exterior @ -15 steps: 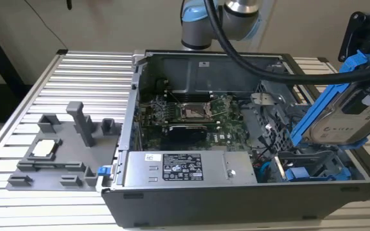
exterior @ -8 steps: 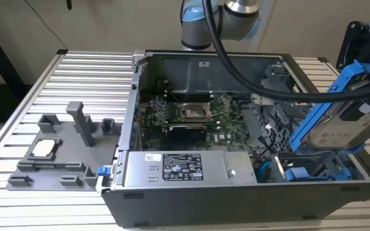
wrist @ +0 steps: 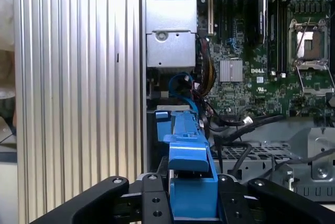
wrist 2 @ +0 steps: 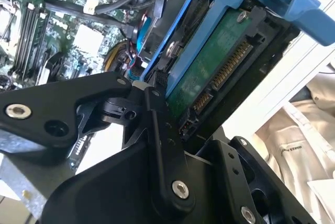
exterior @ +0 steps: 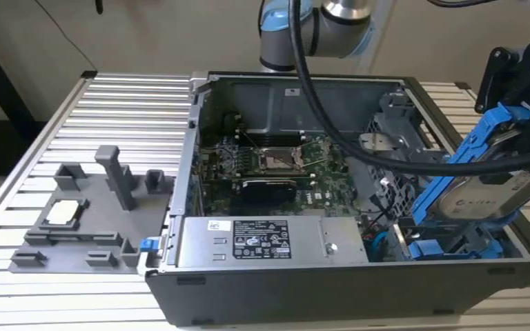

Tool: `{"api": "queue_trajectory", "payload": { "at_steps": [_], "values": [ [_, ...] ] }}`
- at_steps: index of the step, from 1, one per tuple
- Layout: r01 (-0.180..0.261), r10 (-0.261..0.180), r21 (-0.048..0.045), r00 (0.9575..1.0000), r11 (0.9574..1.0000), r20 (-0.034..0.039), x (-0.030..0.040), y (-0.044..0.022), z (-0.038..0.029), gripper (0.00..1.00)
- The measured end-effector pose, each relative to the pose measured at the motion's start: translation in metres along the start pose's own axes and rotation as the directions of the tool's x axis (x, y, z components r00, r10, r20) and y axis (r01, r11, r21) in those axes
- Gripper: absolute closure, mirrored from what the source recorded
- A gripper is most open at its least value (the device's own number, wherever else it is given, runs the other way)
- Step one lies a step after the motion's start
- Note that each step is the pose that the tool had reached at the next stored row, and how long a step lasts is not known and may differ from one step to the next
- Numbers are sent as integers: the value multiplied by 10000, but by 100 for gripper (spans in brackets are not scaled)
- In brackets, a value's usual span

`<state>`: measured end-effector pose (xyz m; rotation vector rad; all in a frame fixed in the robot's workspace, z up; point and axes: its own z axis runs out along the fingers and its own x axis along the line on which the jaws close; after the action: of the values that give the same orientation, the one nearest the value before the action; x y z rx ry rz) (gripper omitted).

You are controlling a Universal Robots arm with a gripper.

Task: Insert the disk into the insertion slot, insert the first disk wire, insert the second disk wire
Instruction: 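Insert the disk into the insertion slot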

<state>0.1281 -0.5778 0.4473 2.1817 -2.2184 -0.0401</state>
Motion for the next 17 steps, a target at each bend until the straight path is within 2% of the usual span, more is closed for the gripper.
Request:
{"api": "queue_trajectory", "payload": {
  "at_steps": [8, 13, 17],
  "values": [
    [23, -23, 0, 10000, 10000, -2, 2, -23, 132, 67],
    [55, -55, 0, 10000, 10000, -3, 3, -33, 174, 67],
    [89, -89, 0, 10000, 10000, -4, 2, -36, 231, 67]
  ]
}}
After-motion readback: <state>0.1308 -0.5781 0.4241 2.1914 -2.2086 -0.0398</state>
